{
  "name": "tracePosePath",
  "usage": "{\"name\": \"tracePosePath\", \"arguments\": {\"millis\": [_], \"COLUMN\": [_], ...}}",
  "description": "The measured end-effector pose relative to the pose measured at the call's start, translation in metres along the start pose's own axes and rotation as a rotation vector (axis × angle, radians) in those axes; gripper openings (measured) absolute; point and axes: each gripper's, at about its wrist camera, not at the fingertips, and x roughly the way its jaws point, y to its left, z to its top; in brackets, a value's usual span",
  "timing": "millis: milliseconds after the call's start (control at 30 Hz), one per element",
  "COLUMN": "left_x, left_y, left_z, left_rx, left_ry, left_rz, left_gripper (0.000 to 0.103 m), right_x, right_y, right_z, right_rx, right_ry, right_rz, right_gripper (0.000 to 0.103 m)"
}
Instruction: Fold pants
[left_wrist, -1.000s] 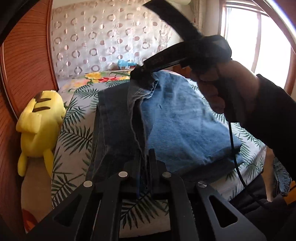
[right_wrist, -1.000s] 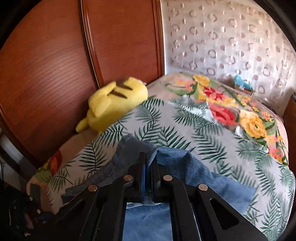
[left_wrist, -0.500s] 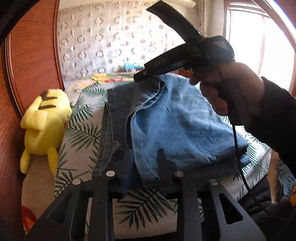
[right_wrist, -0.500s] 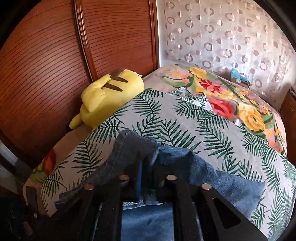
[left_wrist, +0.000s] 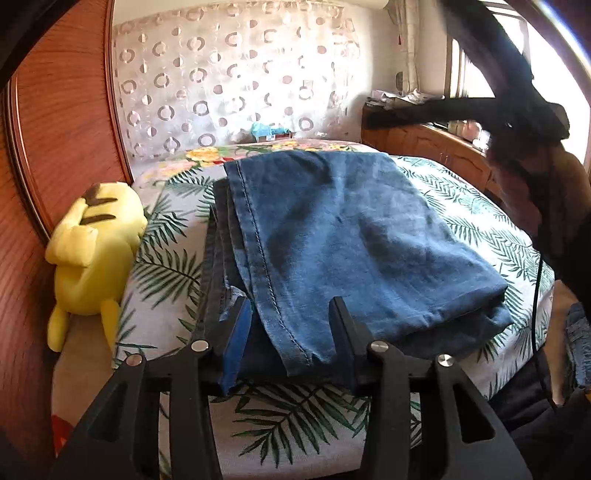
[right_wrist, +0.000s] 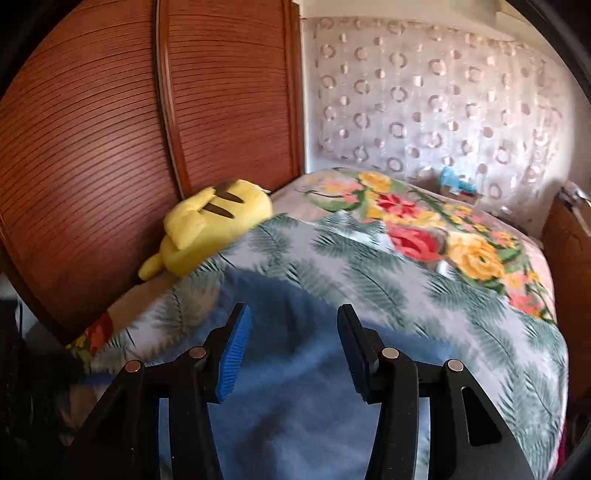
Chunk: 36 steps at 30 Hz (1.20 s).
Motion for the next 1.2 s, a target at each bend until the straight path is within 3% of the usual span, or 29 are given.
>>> {"name": "tracePosePath", "arguments": {"millis": [33,100,133,300,533,667,1200], "left_x": [0.001,0.001,0.001,0.005,0.007,0.009,0.034], "left_y": [0.0,0.0,0.0,-0.003,-0.018,-0.031,-0.045], "left_z": [0.0,0.0,0.0,0.002,0.006,0.005,-0.008], "left_rx": [-0.005,-0.007,-0.014,-0.036,-0.041,-0.009,0.01], "left_ry": [0.001,-0.006,-0.011,-0.001,-0.006,-0.001,0.064], "left_rz": [-0.001,0.006,0.004,-0.011,-0.013,-0.017,-0.008], "left_gripper": [0.052,0.075,0.079,0.079,0.079,0.079,0.079], "right_x": [-0.006,-0.018,-0.023,-0.049,-0.07,-0.071,-0.047], "right_y": [-0.004,-0.014,-0.017,-0.028,-0.024,-0.018,-0.014], "right_z": [-0.01,-0.033,-0.044,-0.092,-0.132,-0.139,-0.161], "right_rx": [0.007,0.021,0.021,0.05,0.13,0.156,0.19], "right_ry": [0.004,0.02,0.025,0.059,0.09,0.087,0.105], "right_rz": [-0.008,-0.027,-0.04,-0.092,-0.083,-0.056,-0.088], "right_gripper": [0.051,0.051,0.051,0.051,0.051,0.051,0.052]}}
